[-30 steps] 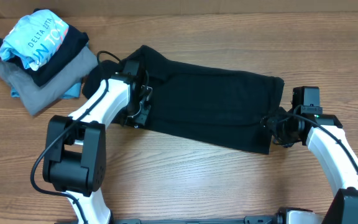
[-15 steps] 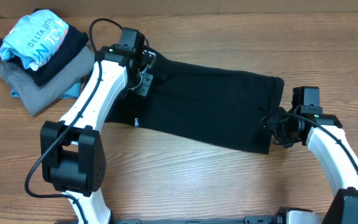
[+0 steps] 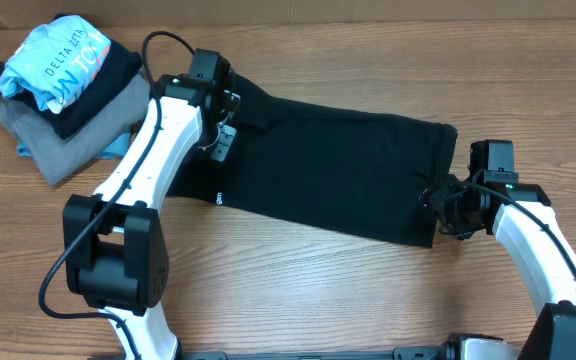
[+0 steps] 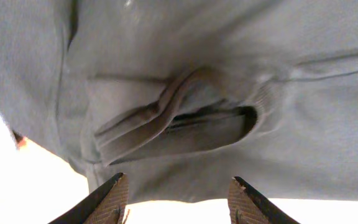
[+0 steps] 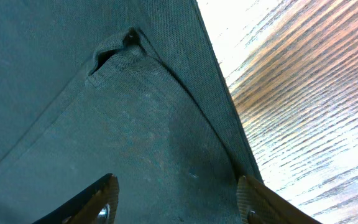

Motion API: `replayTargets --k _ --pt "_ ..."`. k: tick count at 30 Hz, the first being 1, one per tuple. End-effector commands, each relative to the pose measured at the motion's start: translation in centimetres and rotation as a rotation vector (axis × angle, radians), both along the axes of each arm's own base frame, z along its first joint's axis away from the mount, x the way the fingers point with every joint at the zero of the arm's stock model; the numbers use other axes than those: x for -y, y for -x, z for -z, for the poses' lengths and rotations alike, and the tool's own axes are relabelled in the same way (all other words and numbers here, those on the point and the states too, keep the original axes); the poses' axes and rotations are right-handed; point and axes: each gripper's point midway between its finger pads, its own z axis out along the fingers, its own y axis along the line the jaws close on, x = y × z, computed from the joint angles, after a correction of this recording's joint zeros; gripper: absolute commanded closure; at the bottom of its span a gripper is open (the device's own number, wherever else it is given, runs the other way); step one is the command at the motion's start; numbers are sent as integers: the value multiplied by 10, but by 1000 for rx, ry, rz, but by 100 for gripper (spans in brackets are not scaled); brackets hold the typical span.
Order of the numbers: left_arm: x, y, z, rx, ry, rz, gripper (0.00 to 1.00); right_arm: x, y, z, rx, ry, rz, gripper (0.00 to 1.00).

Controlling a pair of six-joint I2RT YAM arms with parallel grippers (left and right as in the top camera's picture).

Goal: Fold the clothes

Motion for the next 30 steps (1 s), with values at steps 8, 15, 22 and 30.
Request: replayTargets --k 8,15,22,30 --pt "-38 27 50 -78 -38 -139 59 4 -2 -3 3 12 4 34" --pt "-48 17 57 -30 2 -183 62 4 -3 -3 4 13 4 32" --pt "-40 0 59 42 89 -242 64 7 -2 -2 6 34 -17 31" --pt "-41 -1 59 50 93 -288 63 7 -2 -2 6 38 -16 30"
